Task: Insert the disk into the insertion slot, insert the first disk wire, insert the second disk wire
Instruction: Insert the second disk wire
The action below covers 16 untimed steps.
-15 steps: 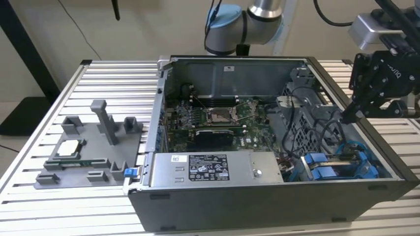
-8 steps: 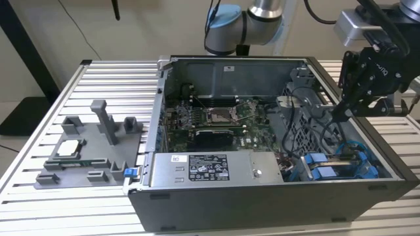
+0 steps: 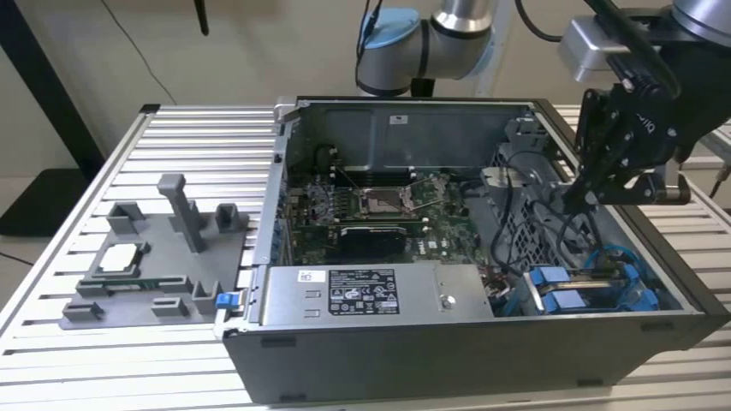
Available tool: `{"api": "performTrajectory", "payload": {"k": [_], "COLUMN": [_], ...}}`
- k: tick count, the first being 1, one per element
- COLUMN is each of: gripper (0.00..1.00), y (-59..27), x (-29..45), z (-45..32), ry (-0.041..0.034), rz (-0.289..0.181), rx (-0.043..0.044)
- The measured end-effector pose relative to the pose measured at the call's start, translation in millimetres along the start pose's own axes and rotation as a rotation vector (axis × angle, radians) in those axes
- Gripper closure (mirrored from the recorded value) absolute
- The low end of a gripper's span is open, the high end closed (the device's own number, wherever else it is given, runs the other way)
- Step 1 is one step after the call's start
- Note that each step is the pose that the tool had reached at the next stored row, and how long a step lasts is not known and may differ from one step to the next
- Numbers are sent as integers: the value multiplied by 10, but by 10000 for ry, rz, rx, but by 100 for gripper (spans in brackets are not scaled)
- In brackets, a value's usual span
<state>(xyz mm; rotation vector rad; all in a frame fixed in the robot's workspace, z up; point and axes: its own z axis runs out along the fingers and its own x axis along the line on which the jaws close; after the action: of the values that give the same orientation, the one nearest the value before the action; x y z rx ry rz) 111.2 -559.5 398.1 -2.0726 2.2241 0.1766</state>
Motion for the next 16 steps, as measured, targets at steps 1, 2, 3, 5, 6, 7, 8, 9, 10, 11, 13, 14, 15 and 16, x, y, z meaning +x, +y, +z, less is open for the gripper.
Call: {"api": "performTrajectory", "payload": {"k": [1,2,3,5,6,7,8,9,10,11,13,14,15,16], "gripper": [100,100,100,100,100,100,100,100,100,100,100,100,100,100], "y": [14,26,36,55,64,70,78,86,95,102,118,123,128,134], "x": [9,18,27,43,50,56,63,68,75,81,94,97,100,103], "z": [-1,-2,-3,-4,-4,-4,-3,-3,-3,-2,2,7,12,17], "ry": [0,-1,-1,0,-1,-2,-3,-3,-2,-1,-3,-5,-3,-2], "rz": [0,0,0,-1,-1,-2,-2,-1,-2,-3,-3,-4,-5,-6], "rx": [4,7,8,11,13,14,15,16,17,19,24,28,34,41]}}
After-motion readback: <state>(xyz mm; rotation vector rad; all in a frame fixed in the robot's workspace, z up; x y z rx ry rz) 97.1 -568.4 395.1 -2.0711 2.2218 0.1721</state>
